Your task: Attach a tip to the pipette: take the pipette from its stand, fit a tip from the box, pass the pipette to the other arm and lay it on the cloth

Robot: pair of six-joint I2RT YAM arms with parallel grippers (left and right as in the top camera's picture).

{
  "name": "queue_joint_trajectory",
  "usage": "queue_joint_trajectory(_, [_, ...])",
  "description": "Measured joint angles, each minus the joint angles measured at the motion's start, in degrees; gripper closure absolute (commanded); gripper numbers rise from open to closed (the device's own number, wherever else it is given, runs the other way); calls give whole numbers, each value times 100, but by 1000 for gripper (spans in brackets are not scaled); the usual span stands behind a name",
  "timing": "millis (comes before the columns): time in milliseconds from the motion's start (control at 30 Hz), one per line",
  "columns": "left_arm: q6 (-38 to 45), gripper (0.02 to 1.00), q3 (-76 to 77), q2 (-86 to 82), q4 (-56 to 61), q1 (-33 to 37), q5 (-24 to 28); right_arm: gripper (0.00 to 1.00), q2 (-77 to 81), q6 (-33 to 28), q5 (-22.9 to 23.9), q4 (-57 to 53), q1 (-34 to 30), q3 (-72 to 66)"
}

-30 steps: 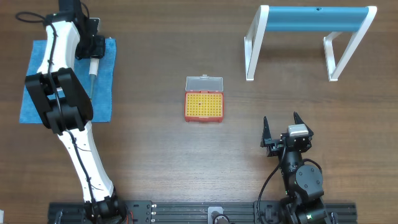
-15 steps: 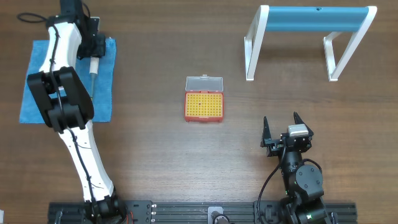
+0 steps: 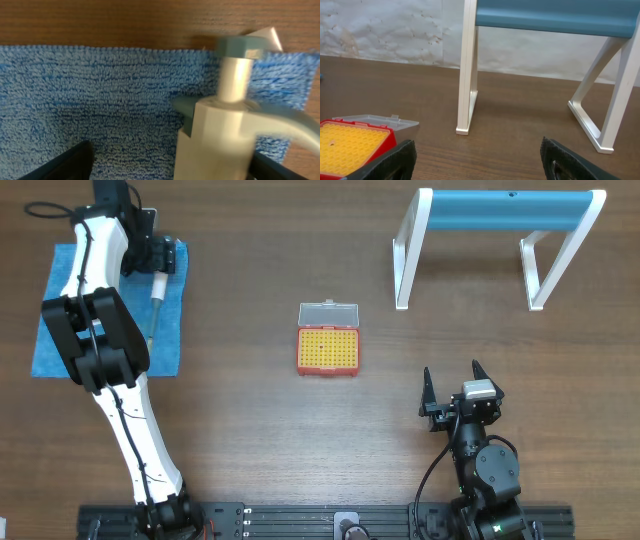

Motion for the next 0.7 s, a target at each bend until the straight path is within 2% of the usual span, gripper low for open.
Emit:
queue_joint_trajectory(300, [9, 20, 28, -295, -269, 2, 2, 180, 0, 0, 0, -2, 0, 0])
queue_joint_trajectory(700, [227, 20, 28, -4315, -892, 4, -85, 178, 0, 0, 0, -2, 0, 0])
